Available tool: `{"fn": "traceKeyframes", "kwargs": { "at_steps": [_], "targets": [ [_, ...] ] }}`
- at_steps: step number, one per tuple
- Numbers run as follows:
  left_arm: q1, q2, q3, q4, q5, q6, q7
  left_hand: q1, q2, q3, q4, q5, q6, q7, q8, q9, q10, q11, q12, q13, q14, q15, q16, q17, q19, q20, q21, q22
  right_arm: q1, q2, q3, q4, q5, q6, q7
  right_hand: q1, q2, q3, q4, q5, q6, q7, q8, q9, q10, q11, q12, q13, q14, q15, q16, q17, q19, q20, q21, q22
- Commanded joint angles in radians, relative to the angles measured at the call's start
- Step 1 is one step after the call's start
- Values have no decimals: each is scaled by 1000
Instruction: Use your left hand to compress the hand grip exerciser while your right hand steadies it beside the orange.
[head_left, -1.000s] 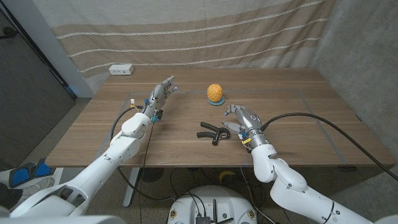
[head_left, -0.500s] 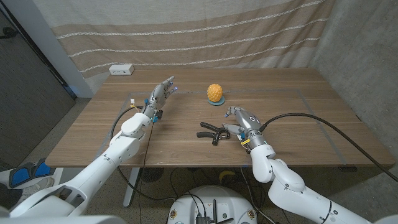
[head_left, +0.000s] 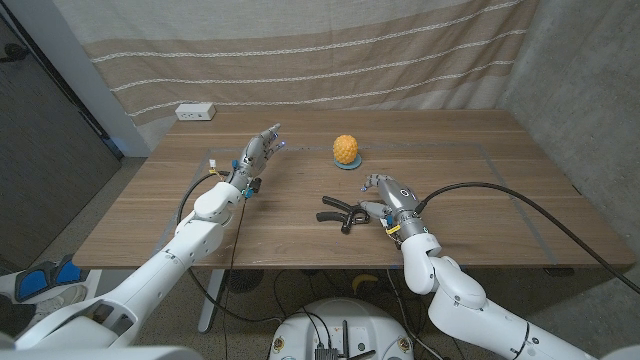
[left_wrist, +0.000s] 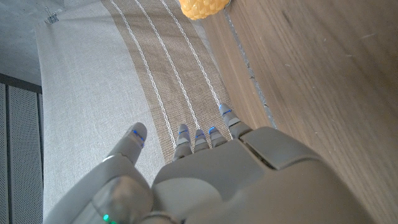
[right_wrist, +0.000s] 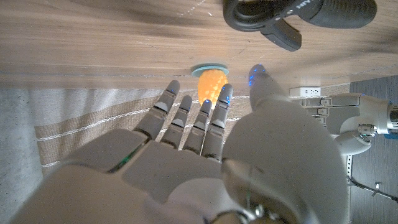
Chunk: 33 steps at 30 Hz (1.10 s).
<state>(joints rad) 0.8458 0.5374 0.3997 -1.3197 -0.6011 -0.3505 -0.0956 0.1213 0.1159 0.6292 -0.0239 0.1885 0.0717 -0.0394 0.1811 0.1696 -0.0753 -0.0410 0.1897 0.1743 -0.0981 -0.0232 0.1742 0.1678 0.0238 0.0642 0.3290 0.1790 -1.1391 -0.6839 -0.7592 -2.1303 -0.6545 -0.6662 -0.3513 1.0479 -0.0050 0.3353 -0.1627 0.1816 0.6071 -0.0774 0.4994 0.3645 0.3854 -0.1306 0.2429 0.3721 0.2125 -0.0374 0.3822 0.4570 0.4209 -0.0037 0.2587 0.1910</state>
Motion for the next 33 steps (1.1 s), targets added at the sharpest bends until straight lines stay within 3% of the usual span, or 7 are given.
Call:
{"fn": "traceKeyframes", "kwargs": {
  "at_steps": [1,33],
  "targets": [
    [-1,4,2,-5,2,1,-7,-11,9,0,-8,0,8,0,-1,4,0,4,2,2,2,0,4,3,6,-2,-1,3,11,1,-25,11,-20,-20,6,22,-2,-1,-5,0,0,-6,8,4,-2,-1,-4,4,-1,-141,3,3,-1,0,-1,1],
    [5,12,5,-26,4,16,-4,-19,9,1,-15,0,7,-1,-1,4,0,5,2,2,2,0,4,2,9,-1,-9,3,23,19,-37,76,13,-8,-12,46,9,-10,-2,2,-1,-12,39,27,8,-6,0,15,2,-150,10,11,2,-8,-1,1]
  ]
}}
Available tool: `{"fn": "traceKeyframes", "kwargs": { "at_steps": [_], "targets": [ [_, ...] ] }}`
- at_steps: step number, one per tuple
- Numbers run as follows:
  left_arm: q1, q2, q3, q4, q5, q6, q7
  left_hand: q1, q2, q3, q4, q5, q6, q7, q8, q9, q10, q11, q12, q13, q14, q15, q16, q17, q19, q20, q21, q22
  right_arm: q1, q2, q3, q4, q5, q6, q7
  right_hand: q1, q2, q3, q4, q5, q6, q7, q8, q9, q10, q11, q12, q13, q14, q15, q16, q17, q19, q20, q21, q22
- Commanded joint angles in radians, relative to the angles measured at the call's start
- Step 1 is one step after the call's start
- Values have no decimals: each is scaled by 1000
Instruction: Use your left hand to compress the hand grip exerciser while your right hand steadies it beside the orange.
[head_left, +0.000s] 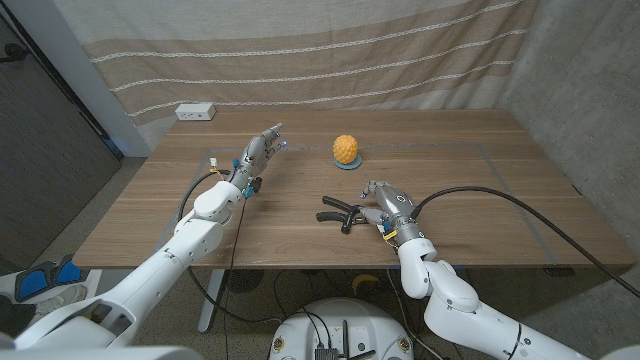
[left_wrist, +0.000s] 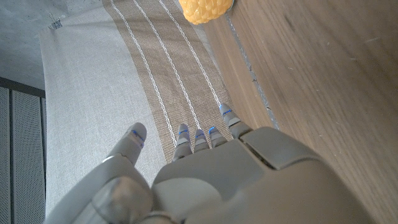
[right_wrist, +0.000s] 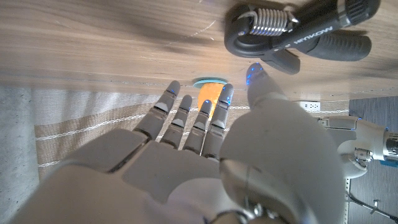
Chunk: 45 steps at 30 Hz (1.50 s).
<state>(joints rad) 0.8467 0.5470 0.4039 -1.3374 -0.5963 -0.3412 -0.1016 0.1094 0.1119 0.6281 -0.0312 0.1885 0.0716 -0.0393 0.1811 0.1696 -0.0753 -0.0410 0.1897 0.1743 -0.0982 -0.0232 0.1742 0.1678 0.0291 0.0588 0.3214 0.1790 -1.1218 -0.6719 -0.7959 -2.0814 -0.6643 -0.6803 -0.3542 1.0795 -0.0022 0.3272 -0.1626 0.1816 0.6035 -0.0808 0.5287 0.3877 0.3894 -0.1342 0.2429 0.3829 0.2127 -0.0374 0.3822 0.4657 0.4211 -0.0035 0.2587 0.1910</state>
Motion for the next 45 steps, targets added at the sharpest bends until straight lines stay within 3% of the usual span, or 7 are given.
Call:
{"fn": "traceKeyframes", "kwargs": {
  "at_steps": [1,15,25,32,39,42,45],
  "targets": [
    [4,4,1,-9,0,7,2,-7,13,2,-8,0,7,-2,-1,4,0,5,2,2,2,0,4,2,4,4,-1,3,6,7,-2,28,24,3,-7,16,7,-2,-2,2,3,-8,10,5,4,-3,0,4,2,-151,10,3,2,-9,-1,1],
    [9,3,-1,-4,-2,-9,-6,-11,12,2,-11,0,6,-2,-1,4,0,3,2,2,2,-1,4,2,5,4,-5,3,25,17,-9,53,61,-17,4,31,12,-6,-2,5,-23,-9,14,14,-8,-4,-5,10,-1,-149,12,7,0,-10,-2,2],
    [2,-8,-1,30,-11,-29,-27,-14,8,1,-13,-1,7,-6,-1,4,-1,2,2,2,2,-2,4,2,6,3,-7,3,79,27,-52,61,40,-121,73,45,17,-7,-3,9,-36,-11,17,17,-22,-2,-10,14,-4,-147,13,9,-2,-9,-3,2],
    [-5,-12,-1,44,-17,-37,-42,-16,6,0,-15,-1,7,-7,-1,4,-1,0,2,2,2,-1,4,2,7,2,-8,3,111,33,-85,91,9,-151,61,65,33,-2,-5,15,-56,-21,19,25,-35,-15,-14,18,-8,-156,13,13,-15,-9,-7,2],
    [-18,-20,0,62,-24,-41,-59,-18,5,0,-16,-1,6,-7,-1,4,-1,1,2,2,2,-1,4,2,8,3,-10,3,145,24,-117,94,-30,-203,87,88,45,-1,-6,23,-40,-29,35,29,-19,-22,-6,25,5,-162,22,18,-18,-11,-8,2],
    [-22,-24,2,71,-23,-46,-65,-18,6,0,-17,-1,6,-8,-1,4,-2,1,2,2,2,-1,4,2,8,2,-10,3,160,14,-138,90,-57,-226,106,88,41,-13,-1,26,17,-28,65,29,1,-24,4,35,11,-159,29,24,-19,-6,-8,2],
    [-20,-27,1,72,-27,-47,-64,-19,6,0,-18,-1,6,-8,-1,4,-2,2,2,2,1,0,3,2,9,3,-11,3,181,10,-159,86,-80,-265,150,88,44,-16,2,28,30,-28,73,27,12,-25,9,38,9,-166,31,28,-18,-7,-7,3]
  ]
}}
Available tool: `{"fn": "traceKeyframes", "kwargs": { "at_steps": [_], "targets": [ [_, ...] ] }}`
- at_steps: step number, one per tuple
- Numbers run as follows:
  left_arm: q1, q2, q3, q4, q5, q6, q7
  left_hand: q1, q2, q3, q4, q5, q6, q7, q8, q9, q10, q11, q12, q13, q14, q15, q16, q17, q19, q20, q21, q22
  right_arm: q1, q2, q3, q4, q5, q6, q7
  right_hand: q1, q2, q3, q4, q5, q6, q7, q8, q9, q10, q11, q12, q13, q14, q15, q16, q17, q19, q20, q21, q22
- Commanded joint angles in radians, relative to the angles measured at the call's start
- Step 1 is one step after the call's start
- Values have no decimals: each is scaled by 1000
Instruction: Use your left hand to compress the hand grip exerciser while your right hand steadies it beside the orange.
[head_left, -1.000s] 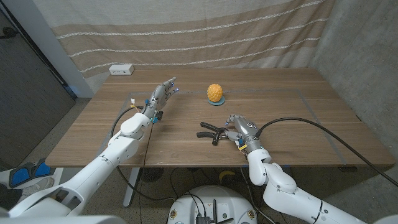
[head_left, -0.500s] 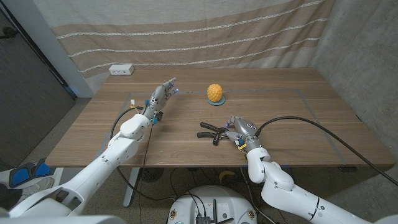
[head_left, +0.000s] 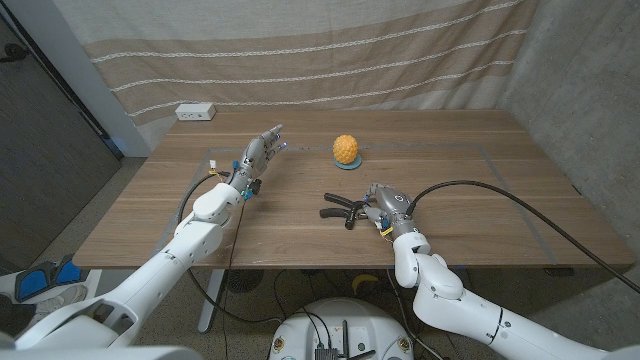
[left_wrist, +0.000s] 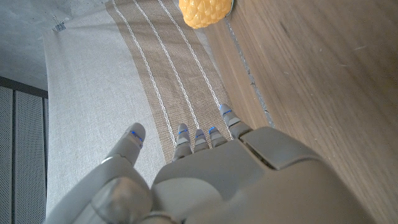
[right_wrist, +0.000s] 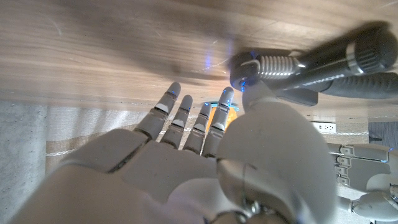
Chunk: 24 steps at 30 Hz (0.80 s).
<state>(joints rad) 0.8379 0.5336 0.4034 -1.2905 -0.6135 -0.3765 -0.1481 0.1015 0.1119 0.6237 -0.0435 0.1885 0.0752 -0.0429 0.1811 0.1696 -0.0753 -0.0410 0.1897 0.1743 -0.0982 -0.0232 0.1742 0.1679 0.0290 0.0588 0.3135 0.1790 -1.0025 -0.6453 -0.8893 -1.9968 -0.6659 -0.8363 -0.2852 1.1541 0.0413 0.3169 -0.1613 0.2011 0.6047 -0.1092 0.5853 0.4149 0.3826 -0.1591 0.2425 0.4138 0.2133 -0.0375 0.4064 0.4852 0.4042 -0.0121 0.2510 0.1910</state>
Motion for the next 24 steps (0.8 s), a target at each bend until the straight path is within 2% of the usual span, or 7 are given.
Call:
{"fn": "traceKeyframes", "kwargs": {
  "at_steps": [1,5,7,11,13,17,24],
  "targets": [
    [-11,-14,2,24,-9,-13,-17,-11,6,4,-6,-1,2,-4,-1,4,-2,1,2,2,1,-1,3,2,9,3,-3,3,71,-12,-77,4,-92,-132,95,14,2,-6,0,10,31,2,17,0,18,-1,10,8,8,-164,7,9,-2,2,0,3],
    [-6,-13,1,19,-8,-15,-14,-12,6,4,-7,-1,3,-4,-1,4,-2,1,2,2,1,0,3,2,9,4,-4,3,119,-17,-124,5,-134,-208,183,-6,6,-18,13,13,57,5,29,-5,24,5,13,14,5,-150,10,14,-6,10,0,3],
    [-4,-12,3,18,-2,-20,-12,-12,6,5,-7,-1,3,-6,-1,4,-2,2,2,2,1,-1,3,2,9,4,-5,3,184,-7,-215,55,-240,-305,249,-21,10,-26,20,15,88,22,42,-9,26,8,14,19,-3,-140,9,17,-13,17,-2,4],
    [3,-9,2,5,1,-17,-3,-13,6,5,-8,-1,3,-5,-1,4,-3,2,1,2,1,-1,3,2,9,4,-6,4,224,-21,-253,52,-262,-330,335,-38,10,-36,24,18,123,38,54,-17,51,9,24,25,1,-139,12,18,-13,21,-1,4],
    [8,-7,1,-3,3,-17,3,-13,6,5,-9,-1,3,-6,-1,4,-2,2,2,2,1,-1,3,2,9,3,-7,4,216,-25,-243,50,-254,-319,323,-40,11,-37,23,19,138,36,58,-21,58,5,27,27,6,-141,14,18,-12,19,0,5],
    [17,-4,0,-21,4,-10,14,-13,6,5,-10,-1,3,-5,-1,4,-2,2,2,2,2,0,3,2,10,3,-7,4,186,-31,-205,48,-216,-272,277,-32,26,-40,9,29,278,58,105,-46,123,-17,51,41,31,-161,30,24,-1,7,7,5],
    [25,3,2,-41,16,-10,26,-14,7,6,-12,-1,3,-5,-1,4,-2,2,2,2,2,-1,3,1,11,4,-9,4,143,-36,-165,45,-188,-234,210,10,28,-21,-14,44,339,85,110,-80,190,-29,73,50,60,-175,33,18,29,-12,22,5]
  ]
}}
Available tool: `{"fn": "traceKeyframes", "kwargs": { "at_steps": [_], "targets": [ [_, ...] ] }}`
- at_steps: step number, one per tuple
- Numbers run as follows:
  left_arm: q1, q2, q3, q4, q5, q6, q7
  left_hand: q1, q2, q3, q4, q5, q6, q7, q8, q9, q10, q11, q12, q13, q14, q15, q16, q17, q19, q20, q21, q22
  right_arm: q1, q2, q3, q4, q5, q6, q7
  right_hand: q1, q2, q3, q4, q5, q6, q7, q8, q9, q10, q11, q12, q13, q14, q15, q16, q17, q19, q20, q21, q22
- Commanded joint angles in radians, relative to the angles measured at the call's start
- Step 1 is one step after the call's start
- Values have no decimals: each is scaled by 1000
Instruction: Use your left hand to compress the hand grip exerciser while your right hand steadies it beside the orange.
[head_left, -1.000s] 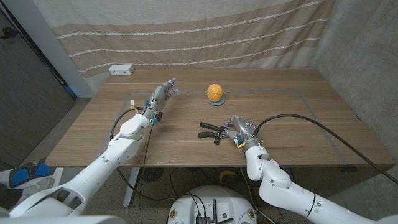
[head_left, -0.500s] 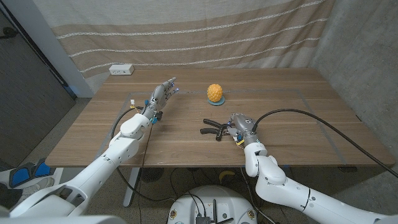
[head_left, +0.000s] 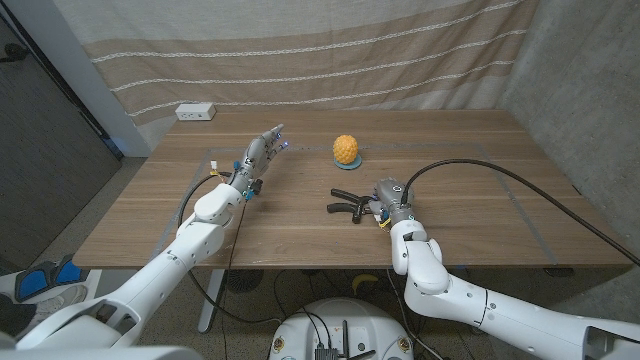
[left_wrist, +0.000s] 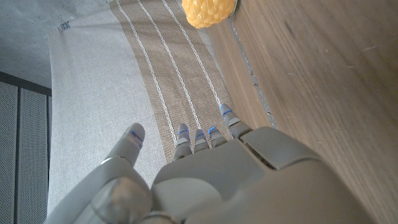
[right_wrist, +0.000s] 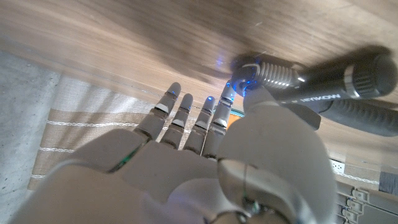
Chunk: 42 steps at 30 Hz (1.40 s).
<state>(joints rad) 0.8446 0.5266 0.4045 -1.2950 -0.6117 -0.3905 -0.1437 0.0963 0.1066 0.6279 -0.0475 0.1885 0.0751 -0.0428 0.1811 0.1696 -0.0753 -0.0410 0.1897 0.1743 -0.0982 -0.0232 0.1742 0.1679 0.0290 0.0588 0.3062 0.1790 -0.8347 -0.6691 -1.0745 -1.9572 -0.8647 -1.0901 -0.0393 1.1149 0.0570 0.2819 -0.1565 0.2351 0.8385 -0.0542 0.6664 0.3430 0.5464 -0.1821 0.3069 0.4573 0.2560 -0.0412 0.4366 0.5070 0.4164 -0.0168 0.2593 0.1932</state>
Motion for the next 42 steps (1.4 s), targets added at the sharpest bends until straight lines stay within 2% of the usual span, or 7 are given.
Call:
{"fn": "traceKeyframes", "kwargs": {
  "at_steps": [1,8,18,27,37,42],
  "targets": [
    [19,10,0,-40,11,7,23,-9,12,1,-8,-1,4,-5,-1,4,-1,2,2,2,2,-1,3,1,11,4,-2,4,-29,-12,25,4,14,24,-42,53,13,16,-20,11,108,32,29,-10,27,-7,8,7,18,-172,3,-4,18,-8,14,3],
    [19,11,2,-44,14,8,23,-9,12,2,-10,-1,4,-5,-1,4,0,3,3,2,2,-1,3,1,11,4,-3,4,-61,-14,59,-3,38,60,-96,87,7,31,-27,22,121,51,25,-28,56,-17,16,13,24,-177,-6,-12,28,-22,18,2],
    [25,14,0,-51,15,3,25,-10,12,3,-13,-1,2,-5,-1,4,0,2,3,2,3,1,3,1,13,3,-5,4,-137,-12,145,-5,96,170,-259,98,-5,39,-23,32,131,45,21,-44,89,-21,25,18,33,-179,-16,-21,35,-26,22,1],
    [28,15,0,-56,15,6,27,-10,13,3,-16,-1,1,-5,-2,4,1,3,3,2,3,1,3,1,14,4,-7,4,-202,5,225,19,135,283,-449,95,-7,36,-16,32,118,32,14,-50,91,-21,23,21,37,-182,-14,-20,41,-30,24,1],
    [26,16,1,-56,19,3,26,-10,13,4,-19,-1,0,-5,-2,4,1,3,3,2,5,1,3,1,15,4,-8,4,-242,20,275,47,155,378,-582,88,-3,30,-8,28,112,12,15,-46,87,-21,18,25,39,-185,-12,-15,48,-37,27,0],
    [20,16,4,-55,21,5,23,-10,13,4,-21,-1,0,-6,-2,4,2,2,3,2,4,1,3,0,16,4,-10,4,-254,25,294,53,158,406,-622,88,-2,28,-8,26,112,2,14,-49,88,-21,16,27,39,-186,-11,-14,52,-40,29,0]
  ]
}}
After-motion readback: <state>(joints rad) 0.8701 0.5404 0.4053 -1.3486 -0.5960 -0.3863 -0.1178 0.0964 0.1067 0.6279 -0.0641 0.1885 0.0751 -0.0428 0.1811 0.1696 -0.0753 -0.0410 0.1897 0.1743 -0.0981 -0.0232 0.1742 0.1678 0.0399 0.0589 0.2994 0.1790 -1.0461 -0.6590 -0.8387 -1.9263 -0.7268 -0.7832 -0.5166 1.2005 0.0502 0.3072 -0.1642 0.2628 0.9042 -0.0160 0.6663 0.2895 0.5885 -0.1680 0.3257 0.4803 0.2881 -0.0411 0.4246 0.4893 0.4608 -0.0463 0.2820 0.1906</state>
